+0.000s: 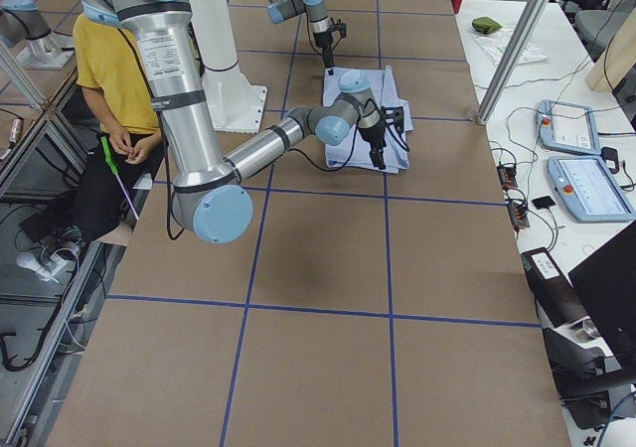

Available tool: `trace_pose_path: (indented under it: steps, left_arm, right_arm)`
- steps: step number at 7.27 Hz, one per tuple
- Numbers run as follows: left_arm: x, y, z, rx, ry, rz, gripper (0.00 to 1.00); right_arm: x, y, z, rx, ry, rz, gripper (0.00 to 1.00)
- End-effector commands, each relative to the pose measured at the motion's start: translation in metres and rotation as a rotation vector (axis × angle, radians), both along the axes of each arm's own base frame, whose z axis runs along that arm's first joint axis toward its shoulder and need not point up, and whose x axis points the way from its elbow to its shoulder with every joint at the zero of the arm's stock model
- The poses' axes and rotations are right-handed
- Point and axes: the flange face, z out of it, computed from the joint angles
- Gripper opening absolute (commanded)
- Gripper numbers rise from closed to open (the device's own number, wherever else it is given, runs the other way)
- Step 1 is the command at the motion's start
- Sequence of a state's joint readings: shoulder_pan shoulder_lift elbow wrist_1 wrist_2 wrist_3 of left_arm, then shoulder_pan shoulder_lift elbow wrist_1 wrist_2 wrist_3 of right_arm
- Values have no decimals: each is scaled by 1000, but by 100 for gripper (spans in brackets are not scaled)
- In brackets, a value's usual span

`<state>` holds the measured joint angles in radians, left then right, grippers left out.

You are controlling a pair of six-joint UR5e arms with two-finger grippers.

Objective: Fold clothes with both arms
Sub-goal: 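Move the left gripper to the folded shirt's side edge nearest it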

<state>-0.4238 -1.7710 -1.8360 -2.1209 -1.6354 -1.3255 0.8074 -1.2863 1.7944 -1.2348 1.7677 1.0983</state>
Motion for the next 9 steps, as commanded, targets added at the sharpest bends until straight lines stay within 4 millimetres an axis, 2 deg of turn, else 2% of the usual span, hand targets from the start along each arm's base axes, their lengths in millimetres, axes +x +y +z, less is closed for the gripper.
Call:
trace_pose_path:
  steps: [1, 2, 3, 5, 6, 8, 9]
  left_arm:
    - [3, 7, 1, -1, 0, 12, 43]
    - [6, 10, -1, -1, 3, 21, 7]
    - [5, 10, -2, 1, 4, 20, 0]
    - [-2, 9, 1, 22, -6, 26, 0]
    - [-15, 9, 18, 54, -50, 48, 0]
    - [-55, -41, 34, 166, -135, 28, 0]
    - [-83, -79, 55, 211, -208, 8, 0]
  right_arm:
    - [-2, 0, 1, 0, 0, -2, 100]
    - [-2, 0, 1, 0, 0, -2, 100]
    - [-3, 1, 1, -1, 0, -6, 100]
    - [-5, 2, 1, -3, 0, -8, 100]
    - [-7, 3, 0, -4, -2, -9, 100]
    - [-9, 4, -1, -5, -6, -8, 100]
    - [-10, 5, -1, -7, -7, -7, 100]
